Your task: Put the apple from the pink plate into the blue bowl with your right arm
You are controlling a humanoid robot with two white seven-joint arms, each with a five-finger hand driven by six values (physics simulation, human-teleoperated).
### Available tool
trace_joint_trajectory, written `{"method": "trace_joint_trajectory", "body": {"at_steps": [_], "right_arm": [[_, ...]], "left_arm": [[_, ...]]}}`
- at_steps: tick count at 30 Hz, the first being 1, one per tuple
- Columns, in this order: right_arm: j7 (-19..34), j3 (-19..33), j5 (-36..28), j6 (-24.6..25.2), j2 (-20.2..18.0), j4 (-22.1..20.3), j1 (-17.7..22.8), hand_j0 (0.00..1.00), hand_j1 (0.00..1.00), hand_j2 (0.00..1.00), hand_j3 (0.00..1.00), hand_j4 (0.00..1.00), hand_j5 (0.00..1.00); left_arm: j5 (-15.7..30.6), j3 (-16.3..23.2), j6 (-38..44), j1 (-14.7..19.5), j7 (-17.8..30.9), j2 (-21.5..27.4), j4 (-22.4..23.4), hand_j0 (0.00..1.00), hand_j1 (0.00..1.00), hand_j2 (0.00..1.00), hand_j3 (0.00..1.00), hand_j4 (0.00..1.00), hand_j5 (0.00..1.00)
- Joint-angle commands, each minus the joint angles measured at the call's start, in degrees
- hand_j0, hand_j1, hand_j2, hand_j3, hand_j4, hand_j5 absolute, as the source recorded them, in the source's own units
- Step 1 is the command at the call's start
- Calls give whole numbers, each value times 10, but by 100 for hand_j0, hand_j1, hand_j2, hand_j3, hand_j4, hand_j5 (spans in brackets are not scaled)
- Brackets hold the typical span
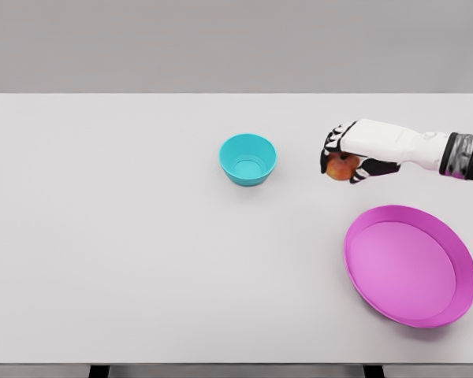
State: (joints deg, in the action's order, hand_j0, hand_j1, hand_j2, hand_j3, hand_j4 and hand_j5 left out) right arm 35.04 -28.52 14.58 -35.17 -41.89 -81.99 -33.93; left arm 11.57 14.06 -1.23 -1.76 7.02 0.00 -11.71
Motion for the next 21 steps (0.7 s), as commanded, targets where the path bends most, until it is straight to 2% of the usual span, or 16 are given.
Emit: {"method": "trace_joint_trajectory", "body": {"at_steps": [1, 5, 21], "right_arm": [[0, -5, -3, 2, 8, 3, 0, 44, 44, 44, 44, 44, 44], [0, -7, 3, 2, 22, 19, -12, 44, 44, 44, 44, 44, 44], [0, -8, 17, 2, 73, 39, -35, 45, 45, 45, 45, 45, 45]], "left_arm": [[0, 0, 0, 0, 0, 0, 0, 100, 100, 100, 100, 100, 100], [0, 0, 0, 0, 0, 0, 0, 100, 100, 100, 100, 100, 100], [0, 0, 0, 0, 0, 0, 0, 100, 100, 100, 100, 100, 100]]}}
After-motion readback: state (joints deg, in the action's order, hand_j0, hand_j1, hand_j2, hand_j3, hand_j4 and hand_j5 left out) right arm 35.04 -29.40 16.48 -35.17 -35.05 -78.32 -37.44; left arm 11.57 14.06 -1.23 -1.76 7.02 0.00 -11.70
